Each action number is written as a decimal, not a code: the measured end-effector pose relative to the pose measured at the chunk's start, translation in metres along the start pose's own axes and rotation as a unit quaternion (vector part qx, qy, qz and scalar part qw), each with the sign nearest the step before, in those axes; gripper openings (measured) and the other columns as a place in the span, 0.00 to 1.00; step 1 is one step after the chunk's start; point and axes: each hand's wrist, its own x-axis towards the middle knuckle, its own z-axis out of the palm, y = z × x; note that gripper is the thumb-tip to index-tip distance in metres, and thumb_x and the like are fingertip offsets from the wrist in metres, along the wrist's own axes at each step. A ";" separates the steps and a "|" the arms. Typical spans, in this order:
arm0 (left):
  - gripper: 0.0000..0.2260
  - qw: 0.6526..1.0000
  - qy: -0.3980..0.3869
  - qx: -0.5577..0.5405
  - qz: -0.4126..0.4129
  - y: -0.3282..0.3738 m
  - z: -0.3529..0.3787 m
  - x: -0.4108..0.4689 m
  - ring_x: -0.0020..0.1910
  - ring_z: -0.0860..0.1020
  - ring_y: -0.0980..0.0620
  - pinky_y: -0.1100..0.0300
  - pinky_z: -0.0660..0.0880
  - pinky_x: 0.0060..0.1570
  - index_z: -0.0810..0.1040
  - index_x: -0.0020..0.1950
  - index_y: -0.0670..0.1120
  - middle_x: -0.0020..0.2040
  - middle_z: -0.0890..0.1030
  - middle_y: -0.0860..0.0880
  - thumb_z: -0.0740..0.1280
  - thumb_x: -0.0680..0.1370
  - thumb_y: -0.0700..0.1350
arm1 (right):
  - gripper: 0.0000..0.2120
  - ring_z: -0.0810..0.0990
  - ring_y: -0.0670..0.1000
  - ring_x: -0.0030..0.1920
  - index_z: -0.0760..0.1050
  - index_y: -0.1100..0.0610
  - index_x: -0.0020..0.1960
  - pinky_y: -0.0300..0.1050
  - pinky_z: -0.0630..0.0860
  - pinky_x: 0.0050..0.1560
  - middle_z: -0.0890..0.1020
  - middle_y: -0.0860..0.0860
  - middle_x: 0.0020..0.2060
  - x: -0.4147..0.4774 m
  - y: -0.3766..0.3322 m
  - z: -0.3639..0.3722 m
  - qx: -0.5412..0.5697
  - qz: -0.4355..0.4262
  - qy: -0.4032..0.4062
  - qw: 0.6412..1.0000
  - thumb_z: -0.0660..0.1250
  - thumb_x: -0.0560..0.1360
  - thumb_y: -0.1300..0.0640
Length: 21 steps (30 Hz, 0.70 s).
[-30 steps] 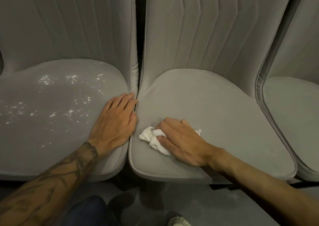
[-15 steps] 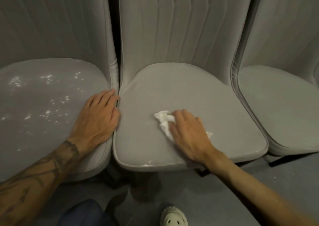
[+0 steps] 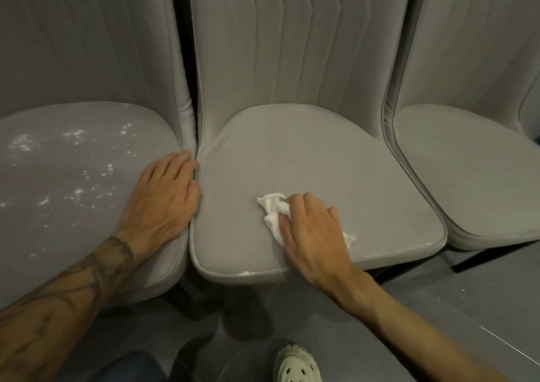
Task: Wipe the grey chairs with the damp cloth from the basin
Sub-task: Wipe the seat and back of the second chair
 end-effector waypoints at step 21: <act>0.27 0.981 -0.010 -0.186 -0.052 0.008 -0.021 -0.010 0.60 0.80 0.33 0.39 0.73 0.64 0.77 0.66 0.33 0.61 0.80 0.33 0.50 0.78 0.47 | 0.13 0.73 0.59 0.56 0.69 0.54 0.61 0.52 0.62 0.54 0.74 0.55 0.56 0.134 -0.078 0.040 0.049 -0.120 -0.089 0.988 0.53 0.84 0.48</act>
